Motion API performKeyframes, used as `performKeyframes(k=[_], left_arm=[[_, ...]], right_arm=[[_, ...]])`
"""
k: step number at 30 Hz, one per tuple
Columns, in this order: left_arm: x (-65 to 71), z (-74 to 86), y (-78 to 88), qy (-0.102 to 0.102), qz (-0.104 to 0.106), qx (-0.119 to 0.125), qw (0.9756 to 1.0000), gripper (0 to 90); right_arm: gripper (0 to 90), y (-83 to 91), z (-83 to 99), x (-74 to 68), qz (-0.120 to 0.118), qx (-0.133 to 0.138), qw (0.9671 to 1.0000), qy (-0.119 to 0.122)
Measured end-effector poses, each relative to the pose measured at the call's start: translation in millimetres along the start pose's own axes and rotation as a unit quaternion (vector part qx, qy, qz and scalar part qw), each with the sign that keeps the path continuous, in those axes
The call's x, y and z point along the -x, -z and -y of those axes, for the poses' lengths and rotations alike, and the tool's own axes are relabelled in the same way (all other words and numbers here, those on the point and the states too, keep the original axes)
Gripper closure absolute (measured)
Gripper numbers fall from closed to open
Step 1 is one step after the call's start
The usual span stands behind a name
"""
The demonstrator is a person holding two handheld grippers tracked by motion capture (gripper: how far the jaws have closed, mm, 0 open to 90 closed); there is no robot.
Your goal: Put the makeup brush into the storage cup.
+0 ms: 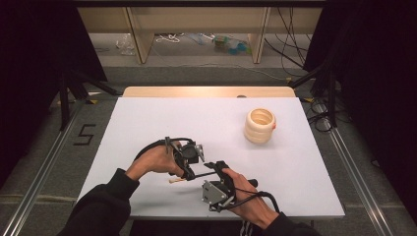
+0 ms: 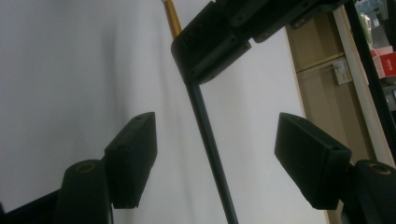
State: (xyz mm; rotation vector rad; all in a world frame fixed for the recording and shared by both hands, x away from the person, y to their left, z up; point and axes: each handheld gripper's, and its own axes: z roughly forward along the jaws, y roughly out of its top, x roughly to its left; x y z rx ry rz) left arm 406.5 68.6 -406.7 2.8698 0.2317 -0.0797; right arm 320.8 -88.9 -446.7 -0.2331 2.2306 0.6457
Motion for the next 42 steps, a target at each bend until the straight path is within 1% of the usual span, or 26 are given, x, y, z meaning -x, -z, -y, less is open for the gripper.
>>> performKeyframes(k=[1, 2, 3, 5, 6, 7, 8, 9, 10, 11, 12, 13, 14, 15, 23, 27, 28, 31, 32, 34, 35, 36, 38, 39, 41, 42], left_arm=[[0.0, 0.0, -0.1, 0.000, 0.002, -0.001, 1.0000, 83.2], [0.2, 0.2, -0.3, 0.001, 0.004, 0.002, 1.0000, 83.2], [0.9, 0.0, 0.5, 0.001, 0.002, 0.002, 1.0000, 83.2], [1.0, -0.1, 0.9, -0.001, -0.001, 0.007, 1.0000, 83.2], [1.1, -0.1, 1.2, 0.000, 0.000, 0.008, 1.0000, 83.2], [1.4, 0.0, 1.4, 0.001, 0.000, 0.009, 1.0000, 83.2], [1.2, -0.3, 2.6, 0.001, 0.000, 0.006, 1.0000, 83.2], [0.8, -0.2, 3.0, 0.001, -0.001, 0.006, 1.0000, 83.2], [0.5, 0.0, 3.1, -0.002, -0.003, 0.005, 1.0000, 83.2], [0.3, -0.2, 3.7, -0.003, -0.005, 0.004, 1.0000, 83.2], [0.5, -0.2, 4.0, 0.000, -0.004, 0.006, 1.0000, 83.2], [0.7, 0.0, 3.8, 0.001, -0.003, 0.009, 1.0000, 83.2], [0.8, 0.0, 3.8, 0.002, -0.003, 0.011, 0.9999, 83.2], [0.8, 0.0, 3.9, 0.002, -0.004, 0.012, 0.9999, 83.2], [0.2, 0.3, 4.9, 0.002, -0.005, 0.013, 0.9999, 83.2], [0.7, -0.2, 5.3, 0.001, -0.006, 0.013, 0.9999, 83.2], [1.1, -0.4, 5.2, 0.000, -0.005, 0.012, 0.9999, 83.2], [1.5, -1.1, 6.0, -0.001, -0.005, 0.014, 0.9999, 83.2], [1.7, -1.0, 6.1, 0.000, -0.005, 0.013, 0.9999, 83.2], [1.3, -0.8, 6.2, 0.000, -0.006, 0.013, 0.9999, 83.2], [1.2, -0.7, 6.2, 0.000, -0.006, 0.012, 0.9999, 83.2], [1.2, -0.6, 6.1, 0.001, -0.005, 0.012, 0.9999, 83.2], [1.0, -0.6, 6.1, 0.001, -0.005, 0.012, 0.9999, 83.2], [1.1, -0.7, 6.0, 0.001, -0.005, 0.012, 0.9999, 83.2], [1.7, -0.7, 5.7, 0.002, -0.004, 0.012, 0.9999, 83.2], [1.7, -0.7, 5.7, 0.002, -0.004, 0.012, 0.9999, 83.2]], right_arm=[[32.5, -0.9, -1.3, -2.8, 0.001, -0.007, 0.9999, -0.012], [32.8, -2.6, -2.5, -1.8, 0.002, -0.003, 1.0000, 0.004], [33.0, -3.5, -3.4, -2.9, -0.003, -0.007, 0.9999, 0.007], [34.3, -5.9, -5.1, -4.5, 0.000, -0.012, 0.9998, 0.014], [35.0, -7.5, -6.1, -3.9, 0.003, -0.012, 0.9996, 0.024], [35.8, -8.3, -6.9, -5.5, 0.006, -0.016, 0.9997, 0.018], [36.3, -9.5, -7.7, -5.8, 0.007, -0.017, 0.9996, 0.023], [37.0, -10.5, -8.3, -5.4, 0.003, -0.018, 0.9992, 0.037], [37.6, -11.5, -9.5, -4.4, 0.012, -0.019, 0.9980, 0.059], [38.5, -11.4, -10.1, -6.6, 0.017, -0.026, 0.9983, 0.050], [39.3, -11.6, -10.9, -6.9, 0.020, -0.028, 0.9979, 0.055], [40.4, -13.3, -11.2, -5.8, 0.013, -0.023, 0.9971, 0.071], [41.2, -13.4, -12.3, -6.2, 0.021, -0.029, 0.9965, 0.075], [41.5, -14.4, -12.0, -6.6, 0.017, -0.028, 0.9969, 0.072], [46.4, -16.3, -12.4, -4.7, 0.021, -0.032, 0.9956, 0.086], [49.3, -15.7, -13.0, -7.3, 0.023, -0.040, 0.9963, 0.073], [50.1, -16.4, -13.2, -5.6, 0.025, -0.036, 0.9952, 0.087], [52.8, -17.0, -13.9, -6.1, 0.027, -0.036, 0.9948, 0.092], [53.9, -17.4, -13.7, -4.6, 0.027, -0.038, 0.9934, 0.105], [55.7, -17.0, -14.1, -5.4, 0.027, -0.042, 0.9931, 0.106], [56.4, -18.3, -14.2, -5.1, 0.021, -0.038, 0.9928, 0.112], [57.4, -18.1, -14.5, -6.1, 0.022, -0.041, 0.9930, 0.109], [58.9, -17.8, -15.2, -6.0, 0.024, -0.045, 0.9916, 0.119], [59.6, -18.4, -15.3, -7.2, 0.024, -0.046, 0.9917, 0.117], [60.5, -19.6, -16.4, -6.2, 0.020, -0.041, 0.9902, 0.132], [61.1, -19.2, -16.5, -7.5, 0.024, -0.047, 0.9904, 0.127]])
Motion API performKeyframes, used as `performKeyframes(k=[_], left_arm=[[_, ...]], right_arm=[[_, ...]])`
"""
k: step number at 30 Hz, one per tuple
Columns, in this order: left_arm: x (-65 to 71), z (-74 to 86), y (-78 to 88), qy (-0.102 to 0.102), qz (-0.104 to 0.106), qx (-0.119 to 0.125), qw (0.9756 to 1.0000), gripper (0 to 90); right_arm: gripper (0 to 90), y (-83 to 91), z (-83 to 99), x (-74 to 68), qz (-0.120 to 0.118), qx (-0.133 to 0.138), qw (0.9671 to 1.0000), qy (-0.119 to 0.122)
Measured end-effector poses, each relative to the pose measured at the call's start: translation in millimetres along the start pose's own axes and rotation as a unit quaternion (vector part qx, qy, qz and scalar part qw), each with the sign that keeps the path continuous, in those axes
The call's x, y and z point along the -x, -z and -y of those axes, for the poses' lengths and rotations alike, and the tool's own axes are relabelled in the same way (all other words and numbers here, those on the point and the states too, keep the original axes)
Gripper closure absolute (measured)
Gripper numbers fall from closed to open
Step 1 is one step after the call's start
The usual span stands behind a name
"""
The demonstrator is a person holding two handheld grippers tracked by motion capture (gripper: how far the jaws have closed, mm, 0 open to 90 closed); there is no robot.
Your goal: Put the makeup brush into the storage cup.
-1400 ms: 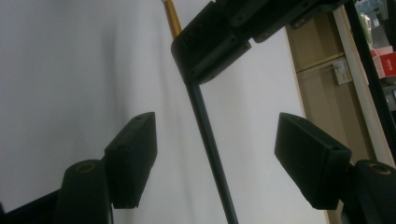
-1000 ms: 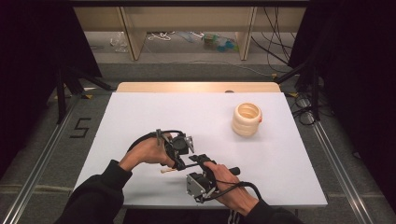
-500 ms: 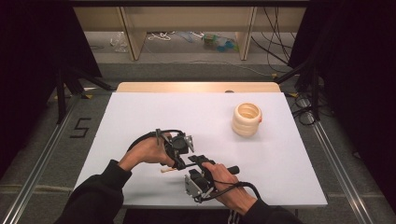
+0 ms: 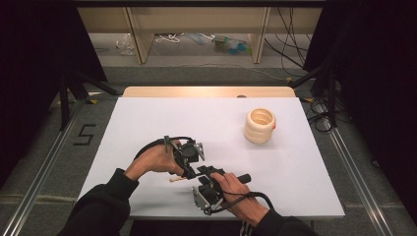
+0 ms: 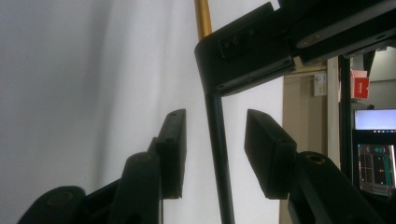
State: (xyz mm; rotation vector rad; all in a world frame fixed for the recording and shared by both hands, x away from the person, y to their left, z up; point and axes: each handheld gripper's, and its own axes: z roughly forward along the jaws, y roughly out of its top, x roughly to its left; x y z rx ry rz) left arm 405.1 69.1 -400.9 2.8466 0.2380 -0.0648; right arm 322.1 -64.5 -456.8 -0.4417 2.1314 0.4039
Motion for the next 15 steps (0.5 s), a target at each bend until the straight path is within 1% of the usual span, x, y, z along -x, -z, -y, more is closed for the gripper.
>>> performKeyframes(k=[1, 3, 6, 7, 9, 10, 11, 15], left_arm=[[0.2, -0.2, -0.1, 0.000, 0.000, 0.000, 1.0000, 83.2], [0.0, -0.3, -0.1, 0.001, 0.000, 0.000, 1.0000, 83.2], [-0.7, -0.1, 0.1, 0.003, 0.001, 0.001, 1.0000, 83.2], [-0.9, 0.2, 0.3, 0.005, 0.001, 0.002, 1.0000, 83.2], [-1.0, 0.4, 0.6, 0.005, 0.001, 0.002, 1.0000, 83.2], [-0.9, 0.4, 0.6, 0.005, 0.000, 0.002, 1.0000, 83.2], [-0.7, 0.2, 0.6, 0.006, 0.000, 0.003, 1.0000, 83.2], [-1.1, 0.0, 0.3, 0.005, 0.001, 0.001, 1.0000, 83.2]], right_arm=[[61.5, 0.4, -0.3, 0.0, 0.001, -0.004, 1.0000, 0.001], [63.1, -0.6, -0.7, 1.1, 0.002, -0.001, 0.9999, 0.011], [64.6, -1.8, -1.1, 1.0, 0.002, 0.002, 1.0000, 0.007], [65.4, -4.2, -0.6, -0.1, 0.002, 0.013, 0.9999, 0.002], [66.2, -3.7, -1.2, 0.4, -0.002, 0.006, 1.0000, 0.004], [66.8, -1.6, -2.0, 1.1, 0.001, -0.007, 0.9999, 0.009], [67.1, -1.4, -2.1, 0.7, 0.002, -0.010, 0.9999, 0.006], [69.3, -1.9, -2.7, -0.8, 0.001, -0.012, 0.9999, -0.001]])
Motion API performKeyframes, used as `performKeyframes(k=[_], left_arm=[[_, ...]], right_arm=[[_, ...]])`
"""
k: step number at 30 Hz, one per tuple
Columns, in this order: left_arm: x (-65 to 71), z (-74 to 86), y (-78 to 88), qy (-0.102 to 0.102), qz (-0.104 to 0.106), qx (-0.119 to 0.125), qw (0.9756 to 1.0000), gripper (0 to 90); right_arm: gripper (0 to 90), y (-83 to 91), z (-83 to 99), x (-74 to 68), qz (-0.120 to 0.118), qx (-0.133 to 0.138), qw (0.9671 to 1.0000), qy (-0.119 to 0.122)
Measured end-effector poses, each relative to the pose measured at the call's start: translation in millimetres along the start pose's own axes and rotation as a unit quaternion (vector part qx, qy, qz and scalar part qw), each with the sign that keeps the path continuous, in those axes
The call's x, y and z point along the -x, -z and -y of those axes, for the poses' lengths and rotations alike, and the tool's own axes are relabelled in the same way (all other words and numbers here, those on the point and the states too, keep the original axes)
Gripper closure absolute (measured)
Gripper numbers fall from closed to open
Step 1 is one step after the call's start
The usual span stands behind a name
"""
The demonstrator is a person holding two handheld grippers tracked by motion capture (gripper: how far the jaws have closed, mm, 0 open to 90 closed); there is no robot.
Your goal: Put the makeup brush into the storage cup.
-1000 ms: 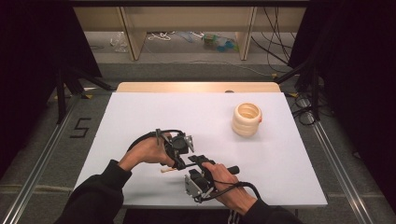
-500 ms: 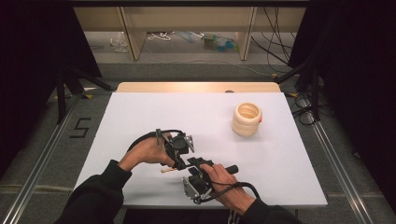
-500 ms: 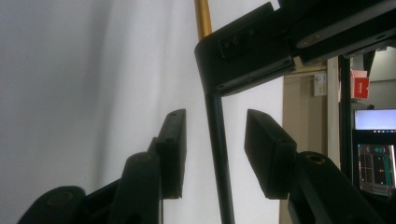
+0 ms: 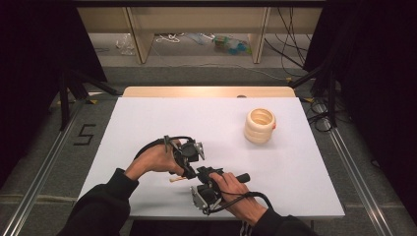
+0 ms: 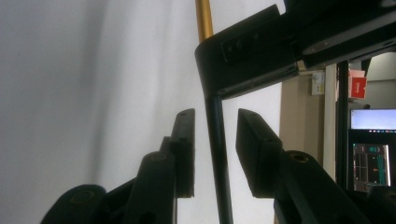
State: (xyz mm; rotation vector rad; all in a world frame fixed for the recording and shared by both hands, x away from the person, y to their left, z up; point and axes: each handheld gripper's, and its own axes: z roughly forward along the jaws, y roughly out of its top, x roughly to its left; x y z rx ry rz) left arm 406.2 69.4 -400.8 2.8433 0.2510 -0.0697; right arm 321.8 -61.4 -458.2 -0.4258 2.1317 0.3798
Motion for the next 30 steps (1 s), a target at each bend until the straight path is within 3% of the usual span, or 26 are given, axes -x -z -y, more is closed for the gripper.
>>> performKeyframes(k=[2, 4, 5, 6, 10, 11, 18, 19, 22, 24, 27, 28, 29, 30], left_arm=[[-0.1, 0.4, -0.1, 0.000, -0.001, 0.001, 1.0000, 83.2], [0.0, 0.5, 0.2, -0.001, 0.002, 0.001, 1.0000, 83.2], [0.2, 0.3, 0.3, 0.000, 0.002, 0.003, 1.0000, 83.2], [0.2, 0.3, 0.3, 0.001, 0.003, 0.004, 1.0000, 83.2], [-0.5, 0.7, -0.3, -0.001, 0.002, 0.001, 1.0000, 83.2], [-0.5, 0.5, -0.3, -0.001, 0.001, 0.002, 1.0000, 83.2], [-0.9, 0.6, 0.2, -0.001, 0.004, 0.004, 1.0000, 83.2], [-0.9, 0.6, 0.2, -0.001, 0.004, 0.004, 1.0000, 83.2], [-1.0, 0.9, -0.4, 0.000, 0.007, 0.003, 1.0000, 83.2], [-1.0, 0.9, -0.2, 0.000, 0.006, 0.004, 1.0000, 83.2], [-1.6, 0.8, 0.1, 0.000, 0.006, 0.005, 1.0000, 83.1], [-1.9, 0.8, 0.3, 0.004, 0.006, 0.007, 1.0000, 83.1], [-2.0, 1.0, 0.2, 0.008, 0.006, 0.010, 0.9999, 83.0], [-2.6, 1.3, 0.4, 0.013, 0.008, 0.012, 0.9998, 82.9]], right_arm=[[70.0, 0.0, -0.7, 0.4, 0.003, -0.002, 1.0000, 0.009], [70.5, -2.8, -0.6, 1.2, 0.001, 0.012, 0.9998, 0.016], [71.1, -1.7, -1.3, 1.3, 0.004, 0.002, 0.9998, 0.020], [71.6, 0.8, -1.1, -3.5, -0.008, -0.019, 0.9997, -0.010], [74.1, -0.3, -1.2, -4.0, -0.010, -0.020, 0.9997, -0.006], [75.1, -3.5, -0.8, 1.0, 0.000, 0.004, 0.9995, 0.032], [80.7, -3.9, -2.1, 1.1, -0.002, 0.002, 0.9991, 0.043], [81.6, -3.1, -2.9, -0.6, -0.005, -0.005, 0.9996, 0.028], [83.2, -3.6, -3.2, -0.5, -0.010, -0.006, 0.9995, 0.030], [83.5, -4.5, -2.9, 1.0, -0.007, 0.000, 0.9990, 0.044], [83.6, -3.5, -3.2, 0.0, -0.011, -0.006, 0.9995, 0.028], [83.6, -4.3, -2.6, 1.8, -0.009, -0.001, 0.9991, 0.041], [83.6, -1.4, -2.6, -1.2, -0.018, -0.025, 0.9994, 0.017], [83.7, -4.2, -2.0, 2.6, -0.009, -0.002, 0.9992, 0.040]])
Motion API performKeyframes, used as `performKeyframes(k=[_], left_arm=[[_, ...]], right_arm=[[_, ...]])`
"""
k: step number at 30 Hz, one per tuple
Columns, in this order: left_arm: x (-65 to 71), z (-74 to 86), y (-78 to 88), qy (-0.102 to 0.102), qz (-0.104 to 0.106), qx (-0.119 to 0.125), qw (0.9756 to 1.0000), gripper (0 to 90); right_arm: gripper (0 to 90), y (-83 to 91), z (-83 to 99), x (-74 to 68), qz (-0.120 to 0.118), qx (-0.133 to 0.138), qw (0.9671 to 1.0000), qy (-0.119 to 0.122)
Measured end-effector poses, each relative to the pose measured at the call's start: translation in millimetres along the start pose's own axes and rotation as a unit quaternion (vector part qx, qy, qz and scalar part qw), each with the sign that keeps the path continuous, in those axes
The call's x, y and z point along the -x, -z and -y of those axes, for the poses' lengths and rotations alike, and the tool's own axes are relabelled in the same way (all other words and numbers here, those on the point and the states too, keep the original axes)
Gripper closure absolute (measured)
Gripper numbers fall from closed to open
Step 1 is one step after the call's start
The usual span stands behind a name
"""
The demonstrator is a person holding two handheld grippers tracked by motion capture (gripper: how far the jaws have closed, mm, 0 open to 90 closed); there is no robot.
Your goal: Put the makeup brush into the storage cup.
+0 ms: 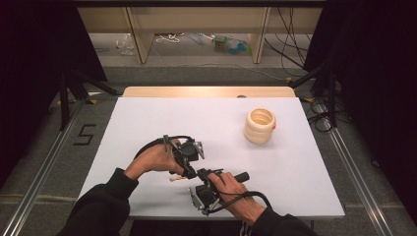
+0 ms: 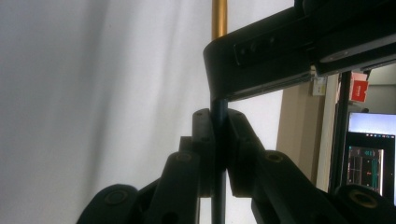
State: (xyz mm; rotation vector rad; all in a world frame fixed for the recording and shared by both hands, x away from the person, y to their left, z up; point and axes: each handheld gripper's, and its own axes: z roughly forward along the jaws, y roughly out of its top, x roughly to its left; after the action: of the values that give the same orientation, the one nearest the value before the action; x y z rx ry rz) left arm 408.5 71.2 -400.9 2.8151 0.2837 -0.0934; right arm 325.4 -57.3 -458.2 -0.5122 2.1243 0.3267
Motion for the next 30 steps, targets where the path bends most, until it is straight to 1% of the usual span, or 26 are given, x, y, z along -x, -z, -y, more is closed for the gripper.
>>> performKeyframes(k=[1, 3, 4, 5, 7, 8, 9, 10, 12, 13, 14, 15, 16, 17, 18, 19, 20, 21, 22, 23, 24, 25, 26, 27, 28, 30], left_arm=[[-0.7, 0.5, 0.3, 0.003, 0.003, 0.000, 1.0000, 81.9], [-2.6, 1.4, 2.6, 0.009, 0.003, 0.012, 0.9999, 75.5], [-4.1, 2.2, 5.1, 0.012, 0.002, 0.021, 0.9997, 73.0], [-4.1, 2.2, 5.1, 0.012, 0.002, 0.021, 0.9997, 71.9], [-5.6, 6.4, 11.1, 0.014, 0.003, 0.045, 0.9989, 67.1], [-4.9, 7.6, 11.7, 0.031, 0.001, 0.068, 0.9972, 63.1], [-5.6, 8.6, 13.3, 0.036, -0.001, 0.077, 0.9964, 60.5], [-5.6, 8.6, 13.3, 0.036, -0.001, 0.077, 0.9964, 58.1], [-5.4, 8.6, 17.4, 0.053, -0.005, 0.121, 0.9912, 51.1], [-6.5, 8.2, 19.5, 0.049, -0.007, 0.131, 0.9902, 47.9], [-8.0, 8.2, 21.8, 0.042, -0.014, 0.135, 0.9899, 45.4], [-7.3, 8.2, 22.1, 0.052, -0.014, 0.151, 0.9870, 42.0], [-7.3, 8.2, 22.1, 0.052, -0.014, 0.151, 0.9870, 39.7], [-8.8, 9.0, 24.1, 0.054, -0.018, 0.170, 0.9838, 38.2], [-10.6, 9.9, 26.1, 0.048, -0.022, 0.175, 0.9832, 35.9], [-11.7, 11.2, 27.6, 0.053, -0.020, 0.186, 0.9809, 33.7], [-12.7, 12.5, 28.4, 0.059, -0.018, 0.203, 0.9773, 32.9], [-12.7, 12.5, 28.4, 0.059, -0.018, 0.203, 0.9773, 31.6], [-14.6, 15.9, 30.8, 0.055, -0.028, 0.223, 0.9727, 29.7], [-14.6, 15.9, 30.8, 0.055, -0.028, 0.223, 0.9727, 28.8], [-16.0, 19.1, 33.1, 0.060, -0.035, 0.243, 0.9676, 28.0], [-16.0, 19.1, 33.1, 0.060, -0.035, 0.243, 0.9676, 27.6], [-16.4, 22.4, 35.0, 0.064, -0.033, 0.265, 0.9615, 27.5], [-15.9, 23.9, 35.6, 0.069, -0.030, 0.271, 0.9595, 27.4], [-15.8, 25.1, 36.4, 0.064, -0.036, 0.276, 0.9585, 26.9], [-15.0, 27.2, 37.6, 0.065, -0.040, 0.286, 0.9552, 25.4]], right_arm=[[83.7, 1.2, -0.1, -1.5, -0.003, -0.006, 0.9998, -0.017], [83.7, 1.2, 2.3, 1.1, -0.004, -0.004, 1.0000, -0.006], [83.7, 4.1, 2.4, -2.1, -0.014, -0.023, 0.9989, -0.037], [83.7, 4.1, 2.4, -2.1, -0.014, -0.023, 0.9989, -0.037], [83.7, 6.2, 8.3, 2.7, -0.005, -0.020, 0.9992, -0.034], [83.7, 7.6, 10.9, 3.0, -0.002, -0.024, 0.9987, -0.044], [83.7, 8.1, 13.9, 3.0, -0.007, -0.018, 0.9978, -0.063], [83.7, 9.4, 16.9, 5.0, -0.003, -0.019, 0.9978, -0.064], [83.7, 11.1, 22.8, 8.6, 0.001, -0.016, 0.9977, -0.065], [83.7, 12.8, 24.9, 7.0, -0.007, -0.026, 0.9958, -0.087], [83.7, 12.2, 27.3, 10.4, -0.001, -0.016, 0.9970, -0.076], [83.7, 13.4, 29.8, 11.7, -0.003, -0.012, 0.9968, -0.079], [83.7, 13.4, 29.8, 11.7, -0.003, -0.012, 0.9968, -0.079], [83.7, 14.1, 33.5, 13.5, -0.003, -0.004, 0.9966, -0.082], [83.7, 15.3, 34.6, 13.6, -0.003, -0.009, 0.9955, -0.094], [83.7, 15.7, 36.3, 14.7, -0.005, -0.004, 0.9953, -0.097], [83.7, 16.3, 38.1, 15.0, -0.006, -0.003, 0.9951, -0.098], [83.7, 17.2, 39.3, 14.4, -0.009, -0.003, 0.9937, -0.111], [83.7, 18.3, 40.5, 13.8, -0.012, -0.004, 0.9918, -0.127], [83.7, 19.6, 41.8, 12.5, -0.014, -0.007, 0.9896, -0.143], [83.7, 19.9, 44.5, 14.5, -0.014, -0.002, 0.9901, -0.140], [83.7, 19.4, 46.2, 15.1, -0.025, 0.004, 0.9897, -0.141], [83.7, 19.8, 48.7, 15.7, -0.025, 0.008, 0.9887, -0.147], [83.7, 21.6, 49.8, 15.4, -0.013, -0.001, 0.9866, -0.162], [83.7, 22.2, 52.4, 16.6, -0.022, 0.001, 0.9862, -0.164], [83.7, 23.3, 54.6, 16.3, -0.022, 0.010, 0.9802, -0.197]])
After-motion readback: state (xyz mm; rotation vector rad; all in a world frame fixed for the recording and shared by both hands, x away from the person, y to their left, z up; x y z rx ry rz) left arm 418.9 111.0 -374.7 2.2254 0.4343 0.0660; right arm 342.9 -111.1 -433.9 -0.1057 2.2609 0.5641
